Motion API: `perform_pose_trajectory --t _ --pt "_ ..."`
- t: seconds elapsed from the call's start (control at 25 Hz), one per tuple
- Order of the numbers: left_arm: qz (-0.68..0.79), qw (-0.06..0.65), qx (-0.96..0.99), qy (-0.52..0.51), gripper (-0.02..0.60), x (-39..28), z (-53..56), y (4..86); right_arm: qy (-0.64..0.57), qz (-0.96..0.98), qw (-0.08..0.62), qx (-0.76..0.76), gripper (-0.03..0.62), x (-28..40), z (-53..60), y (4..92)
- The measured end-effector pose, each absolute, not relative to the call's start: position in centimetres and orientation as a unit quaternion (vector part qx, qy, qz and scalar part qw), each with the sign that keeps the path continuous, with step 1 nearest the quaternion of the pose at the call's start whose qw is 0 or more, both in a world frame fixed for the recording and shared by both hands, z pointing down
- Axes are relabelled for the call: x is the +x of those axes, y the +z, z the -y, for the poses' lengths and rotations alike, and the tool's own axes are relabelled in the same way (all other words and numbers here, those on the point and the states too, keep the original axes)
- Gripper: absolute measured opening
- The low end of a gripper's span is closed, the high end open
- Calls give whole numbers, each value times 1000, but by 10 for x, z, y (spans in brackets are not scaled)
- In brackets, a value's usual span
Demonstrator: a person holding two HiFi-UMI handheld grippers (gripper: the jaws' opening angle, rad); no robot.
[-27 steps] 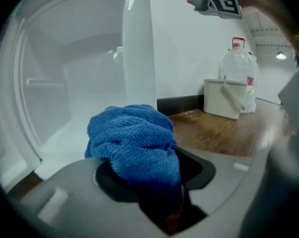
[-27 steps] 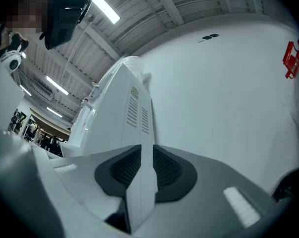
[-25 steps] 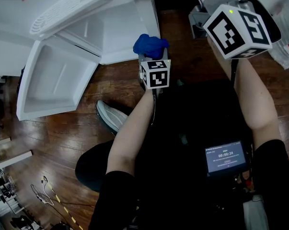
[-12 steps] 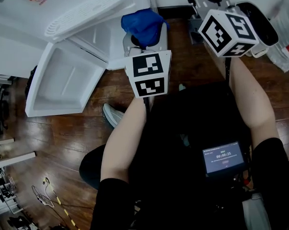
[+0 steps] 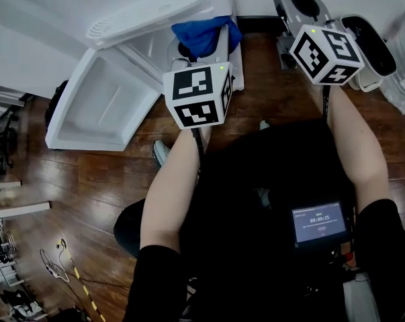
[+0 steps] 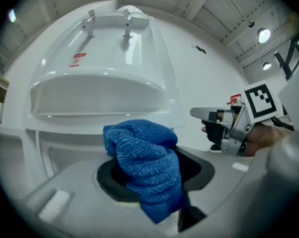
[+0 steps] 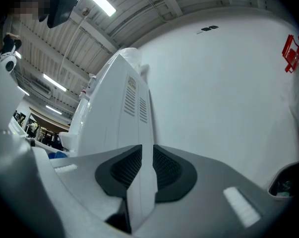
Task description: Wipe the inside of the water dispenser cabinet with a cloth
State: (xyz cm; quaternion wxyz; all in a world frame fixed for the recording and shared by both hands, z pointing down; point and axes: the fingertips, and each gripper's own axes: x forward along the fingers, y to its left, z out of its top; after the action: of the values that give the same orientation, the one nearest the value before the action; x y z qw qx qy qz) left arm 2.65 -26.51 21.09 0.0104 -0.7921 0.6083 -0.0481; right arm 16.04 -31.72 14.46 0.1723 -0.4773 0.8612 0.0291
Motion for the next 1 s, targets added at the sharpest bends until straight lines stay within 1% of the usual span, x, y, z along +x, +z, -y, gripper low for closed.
perform_pose_trajectory --t 0.16,0.48,0.6,0.68,0.84,1.0 --pt "-646 -8 -763 -16 192 -35 264 205 34 -863 168 -476 66 160 316 144" --pt "-716 -13 -697 -5 192 -138 258 200 34 -863 161 -478 64 159 318 148" --pt "-753 -3 -658 2 193 -170 251 199 36 -865 155 -476 64 156 317 148" --pt "-768 7 -641 5 193 -180 247 202 36 -867 151 -474 64 154 317 148" --pt "-768 25 -640 25 196 -174 250 202 34 -869 151 -469 64 151 315 146" --pt "-754 43 -654 37 196 -151 262 215 35 -873 151 -463 64 146 311 144"
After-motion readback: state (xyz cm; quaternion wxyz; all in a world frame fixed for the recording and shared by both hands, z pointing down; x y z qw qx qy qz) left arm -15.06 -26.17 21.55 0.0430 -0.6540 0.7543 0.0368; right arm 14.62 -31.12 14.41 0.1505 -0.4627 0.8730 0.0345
